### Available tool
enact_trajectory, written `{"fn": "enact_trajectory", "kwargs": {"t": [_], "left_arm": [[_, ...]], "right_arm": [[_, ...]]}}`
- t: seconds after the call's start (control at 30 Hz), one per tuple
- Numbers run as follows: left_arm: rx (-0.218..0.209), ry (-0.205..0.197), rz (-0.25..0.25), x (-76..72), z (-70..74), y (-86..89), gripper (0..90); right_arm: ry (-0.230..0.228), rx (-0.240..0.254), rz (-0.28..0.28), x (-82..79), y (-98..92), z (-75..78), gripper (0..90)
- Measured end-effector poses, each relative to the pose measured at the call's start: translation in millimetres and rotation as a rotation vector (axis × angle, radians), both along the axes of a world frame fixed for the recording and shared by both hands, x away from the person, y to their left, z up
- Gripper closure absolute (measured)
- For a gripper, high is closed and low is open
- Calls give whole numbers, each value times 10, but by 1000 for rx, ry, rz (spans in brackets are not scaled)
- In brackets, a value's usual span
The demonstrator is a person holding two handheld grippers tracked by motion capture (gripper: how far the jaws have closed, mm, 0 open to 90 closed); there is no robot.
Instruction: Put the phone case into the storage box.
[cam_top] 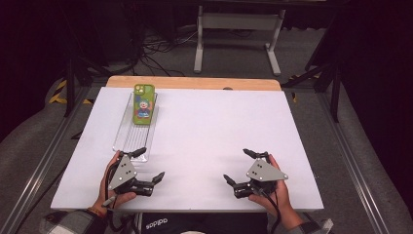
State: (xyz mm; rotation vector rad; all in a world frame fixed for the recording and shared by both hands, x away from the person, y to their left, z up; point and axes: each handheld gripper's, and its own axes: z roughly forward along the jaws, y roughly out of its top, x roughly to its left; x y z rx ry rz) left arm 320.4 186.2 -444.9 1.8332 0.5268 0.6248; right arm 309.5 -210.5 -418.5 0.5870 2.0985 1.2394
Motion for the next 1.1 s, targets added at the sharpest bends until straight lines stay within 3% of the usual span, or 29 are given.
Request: {"fn": "enact_trajectory", "kwargs": {"t": [0.03, 0.23, 0.5, 0.93, 1.1], "left_arm": [[11, -15, 1, 2, 10, 16, 49], [-10, -5, -4, 1, 26, 51, 52], [4, -1, -10, 1, 17, 24, 52], [21, 10, -26, 26, -5, -27, 54], [9, 12, -28, 27, 0, -33, 54]], "right_arm": [[5, 3, -1, -1, 7, 1, 31], [0, -17, -3, -19, 46, 3, 31], [18, -38, 13, -5, 71, -29, 35], [6, -83, -17, -9, 68, -57, 44], [12, -49, -14, -6, 34, -46, 39]]}}
